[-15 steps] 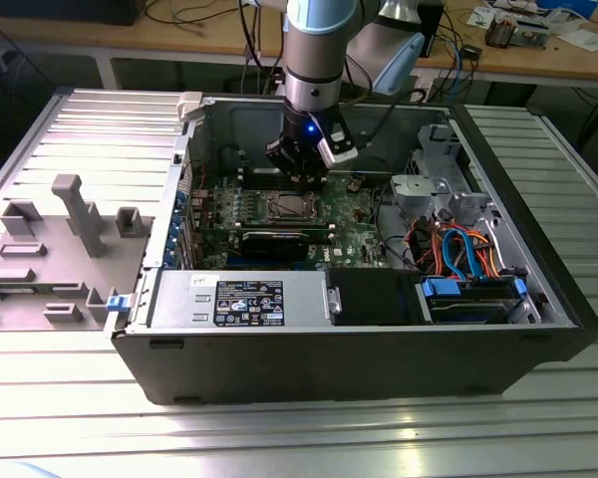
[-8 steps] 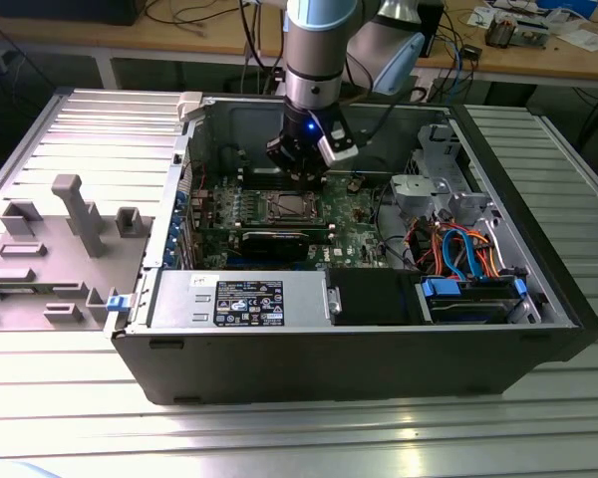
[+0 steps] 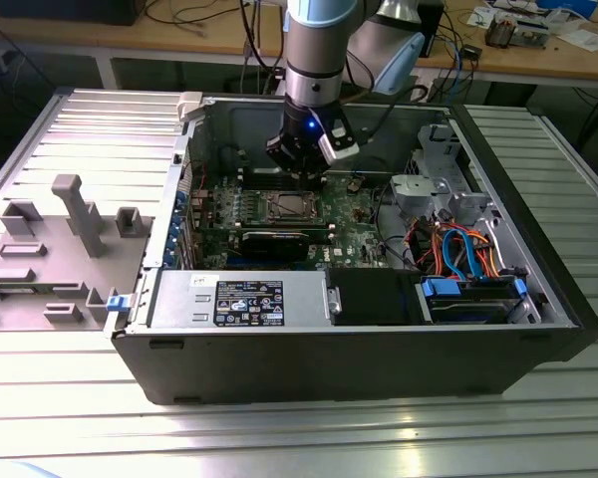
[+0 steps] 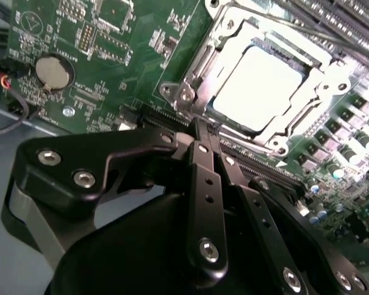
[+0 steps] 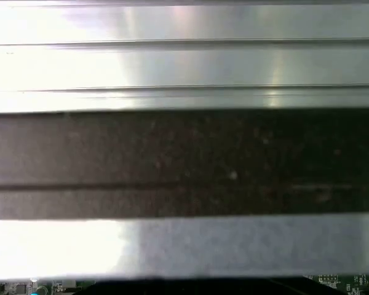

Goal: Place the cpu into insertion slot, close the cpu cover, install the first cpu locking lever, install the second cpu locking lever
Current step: 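Install the first cpu locking lever, then install the second cpu locking lever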

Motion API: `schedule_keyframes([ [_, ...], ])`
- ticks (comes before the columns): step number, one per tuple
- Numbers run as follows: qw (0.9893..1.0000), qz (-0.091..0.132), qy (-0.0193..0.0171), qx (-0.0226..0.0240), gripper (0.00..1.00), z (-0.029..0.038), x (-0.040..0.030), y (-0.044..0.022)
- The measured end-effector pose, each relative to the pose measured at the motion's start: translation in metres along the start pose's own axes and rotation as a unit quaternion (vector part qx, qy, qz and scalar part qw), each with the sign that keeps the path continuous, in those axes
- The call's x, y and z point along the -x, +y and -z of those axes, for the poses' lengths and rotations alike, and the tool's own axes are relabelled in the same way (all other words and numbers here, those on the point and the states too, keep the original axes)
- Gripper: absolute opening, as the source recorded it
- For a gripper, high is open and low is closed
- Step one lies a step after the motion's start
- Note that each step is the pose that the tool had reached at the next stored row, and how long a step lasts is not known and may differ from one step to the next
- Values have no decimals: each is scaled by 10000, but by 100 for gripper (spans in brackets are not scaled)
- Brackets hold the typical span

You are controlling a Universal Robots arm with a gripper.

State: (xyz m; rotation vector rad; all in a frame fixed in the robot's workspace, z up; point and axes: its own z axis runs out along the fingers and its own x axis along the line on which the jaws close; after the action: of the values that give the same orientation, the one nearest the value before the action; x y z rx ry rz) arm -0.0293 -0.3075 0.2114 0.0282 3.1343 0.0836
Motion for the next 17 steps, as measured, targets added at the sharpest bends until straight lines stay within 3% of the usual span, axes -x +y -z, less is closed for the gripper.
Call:
schedule_keyframes([
  [17,10000,0,-1,1,11,18,1,-29],
])
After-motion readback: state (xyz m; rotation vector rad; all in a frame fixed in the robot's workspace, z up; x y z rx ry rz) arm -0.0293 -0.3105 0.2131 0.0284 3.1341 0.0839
